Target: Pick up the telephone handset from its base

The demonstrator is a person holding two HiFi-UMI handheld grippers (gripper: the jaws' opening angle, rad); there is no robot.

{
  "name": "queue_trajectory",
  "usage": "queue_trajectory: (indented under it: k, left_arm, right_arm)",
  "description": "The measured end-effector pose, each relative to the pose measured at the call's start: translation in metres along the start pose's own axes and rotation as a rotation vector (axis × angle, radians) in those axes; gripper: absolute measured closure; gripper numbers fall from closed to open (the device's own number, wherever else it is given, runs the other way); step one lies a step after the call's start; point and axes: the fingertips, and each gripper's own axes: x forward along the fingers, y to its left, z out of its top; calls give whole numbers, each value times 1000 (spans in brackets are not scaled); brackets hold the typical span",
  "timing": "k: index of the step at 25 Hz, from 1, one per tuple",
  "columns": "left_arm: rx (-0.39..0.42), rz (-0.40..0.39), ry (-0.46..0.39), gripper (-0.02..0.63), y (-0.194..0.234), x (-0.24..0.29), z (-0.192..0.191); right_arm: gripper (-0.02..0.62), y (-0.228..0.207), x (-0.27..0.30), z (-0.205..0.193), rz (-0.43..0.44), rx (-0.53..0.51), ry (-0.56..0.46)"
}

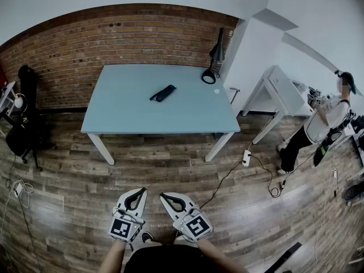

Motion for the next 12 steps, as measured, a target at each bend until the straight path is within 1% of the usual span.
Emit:
queue_trajectory:
  k: [6, 9, 12]
  left_arm:
    - [-27, 27, -18, 580, 13, 1, -7]
    - [-23, 34, -19, 580, 22, 4, -12]
    - [-6, 35, -26, 580, 29, 0, -12]
  right_arm:
    - [577, -3, 15, -4, -38, -19, 11]
    - [577, -2, 27, -11, -25, -74, 27]
    - [577, 0, 38, -13, -22, -89, 42]
